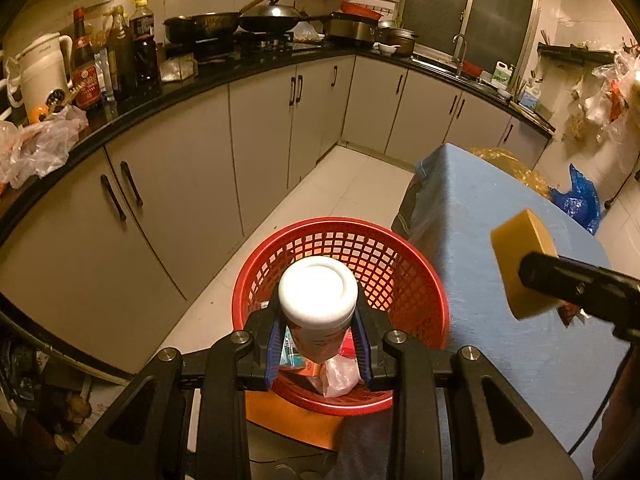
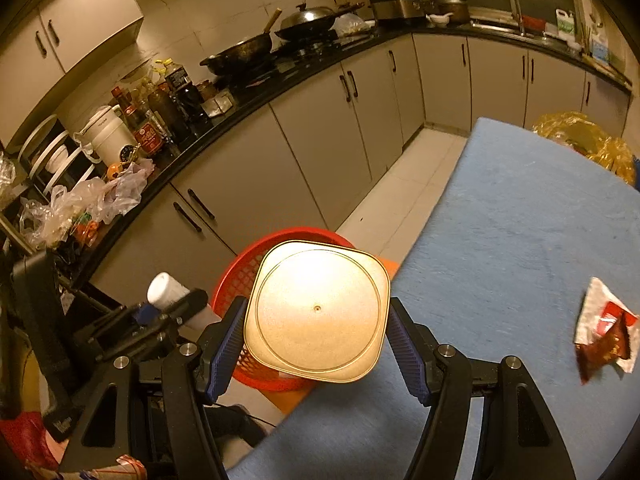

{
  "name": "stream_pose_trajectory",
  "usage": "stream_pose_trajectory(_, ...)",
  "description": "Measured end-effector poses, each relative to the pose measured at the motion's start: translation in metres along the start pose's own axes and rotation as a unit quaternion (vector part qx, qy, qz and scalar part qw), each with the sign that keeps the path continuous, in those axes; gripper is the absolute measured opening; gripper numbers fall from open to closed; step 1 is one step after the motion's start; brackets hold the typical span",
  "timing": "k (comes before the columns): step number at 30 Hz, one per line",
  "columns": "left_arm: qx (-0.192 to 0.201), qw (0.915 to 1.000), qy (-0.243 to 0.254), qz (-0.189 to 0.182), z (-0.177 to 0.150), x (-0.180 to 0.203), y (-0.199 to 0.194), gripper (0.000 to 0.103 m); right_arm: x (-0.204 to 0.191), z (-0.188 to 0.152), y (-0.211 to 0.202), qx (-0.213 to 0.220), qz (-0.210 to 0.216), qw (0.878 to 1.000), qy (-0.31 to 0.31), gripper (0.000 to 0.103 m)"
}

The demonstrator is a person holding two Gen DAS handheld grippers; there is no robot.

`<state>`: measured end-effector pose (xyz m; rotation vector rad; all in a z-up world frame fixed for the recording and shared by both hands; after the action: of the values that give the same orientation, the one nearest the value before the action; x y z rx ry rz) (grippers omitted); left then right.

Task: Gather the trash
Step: 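Open both tools to drop the bottle and container into the basket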

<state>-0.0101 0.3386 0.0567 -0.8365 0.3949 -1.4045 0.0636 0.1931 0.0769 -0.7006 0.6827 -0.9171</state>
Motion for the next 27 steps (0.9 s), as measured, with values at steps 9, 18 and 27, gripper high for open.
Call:
stream_pose_trajectory(9, -0.016, 0.9995, 0.008, -0.028, 0.001, -0.008, 0.018, 0.029, -0.013, 0.013, 0.041, -0.033, 0.014, 0.999, 0.011, 0.072)
stream_pose_trajectory(18, -0.023, 0.9984, 0.015, -0.049, -0.001, -0.011, 0.027, 0.029, -0.019, 0.016, 0.069, -0.059, 0.019, 0.998, 0.02, 0.073)
stream_pose_trajectory(27, -0.01, 0.9978, 0.017, -0.063, 0.002, -0.01, 0.02, 0.052, -0.009, 0.03, 0.057, -0.039, 0.035, 0.997, 0.051, 0.077)
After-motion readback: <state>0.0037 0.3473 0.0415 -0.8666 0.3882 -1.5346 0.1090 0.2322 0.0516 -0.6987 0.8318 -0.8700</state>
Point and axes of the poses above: each gripper's, at about its wrist camera, not at the fingertips, and y roughly the way its jaws point, x to its right, z to its top, the point moved 6 cm from there along y, roughly the way its jaws point, and after that the axes turned 8 degrees about -z, right-handed, at the moved point
